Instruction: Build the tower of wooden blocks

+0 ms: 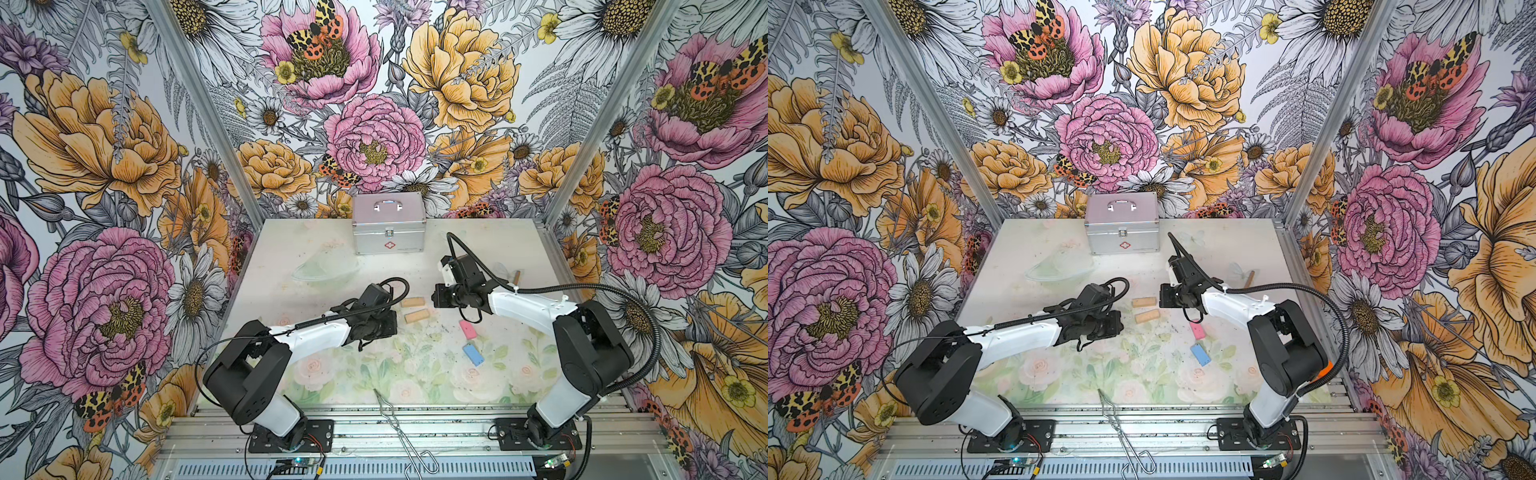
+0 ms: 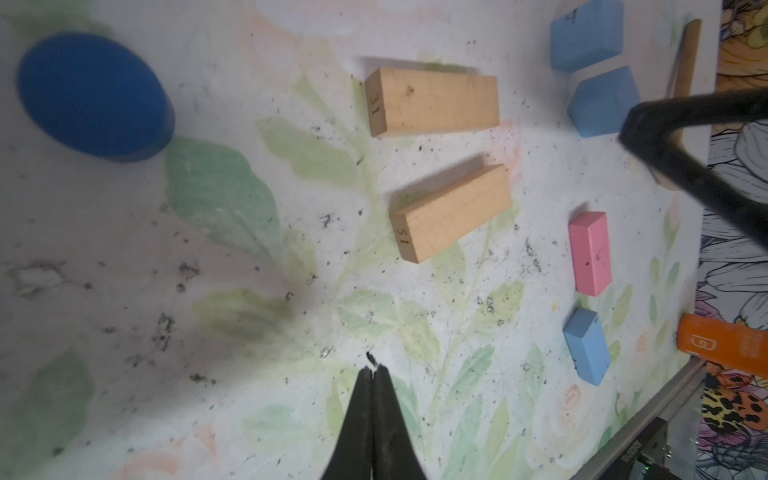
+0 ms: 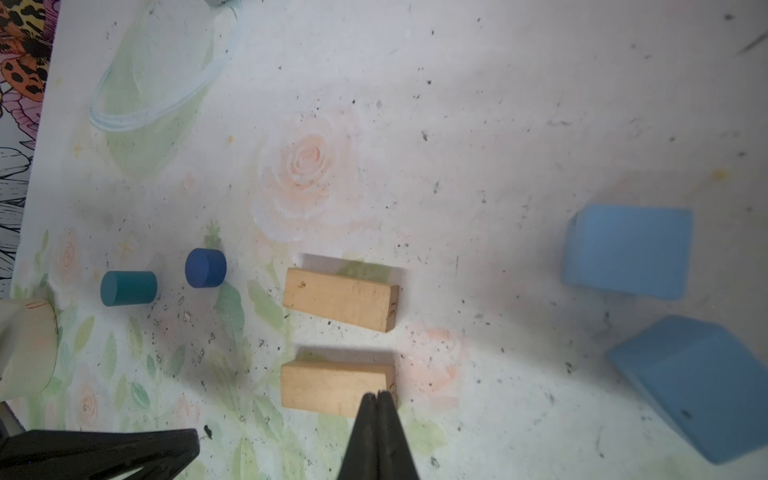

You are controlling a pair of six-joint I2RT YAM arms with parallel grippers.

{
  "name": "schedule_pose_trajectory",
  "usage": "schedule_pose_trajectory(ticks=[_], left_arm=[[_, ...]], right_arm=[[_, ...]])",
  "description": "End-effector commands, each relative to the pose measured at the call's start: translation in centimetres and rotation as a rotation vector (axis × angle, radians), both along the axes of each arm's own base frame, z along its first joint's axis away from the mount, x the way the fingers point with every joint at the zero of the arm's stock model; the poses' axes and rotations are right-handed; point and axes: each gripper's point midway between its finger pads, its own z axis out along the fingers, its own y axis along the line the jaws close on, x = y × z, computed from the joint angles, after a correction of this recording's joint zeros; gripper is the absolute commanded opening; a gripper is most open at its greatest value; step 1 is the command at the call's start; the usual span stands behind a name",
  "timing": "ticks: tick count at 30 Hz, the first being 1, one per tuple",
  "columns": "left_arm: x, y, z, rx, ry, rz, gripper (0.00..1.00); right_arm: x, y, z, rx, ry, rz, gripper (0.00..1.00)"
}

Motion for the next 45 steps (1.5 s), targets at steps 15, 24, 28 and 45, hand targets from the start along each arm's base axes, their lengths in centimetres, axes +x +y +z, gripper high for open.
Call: schedule_pose_trajectory(ticks=[15,24,28,45], left_arm=[[1.8,-2.0,-2.2,-0.116,0.071,-0.033,0.00],[2.1,-2.2,-2.8,-0.093,0.091,-0.040,0.00],[2.2,-2.1,-2.8,-0.089,0.093,-0.036,0.00],[3.0,-2.6,-3.5,-0.073,0.103,-0.049,0.00]], right_arm=[[-1.9,0.1,-3.4,0.014,0.117,-0.019,0.00],[-2.1,0.5,-4.8,0.045,0.142,-0.038,0.00],[-2.1,0.6,-5.4,0.050,0.150,-0.044,0.00],[-1.6,0.7,-6.1,0.048,0.155,-0.061,0.00]])
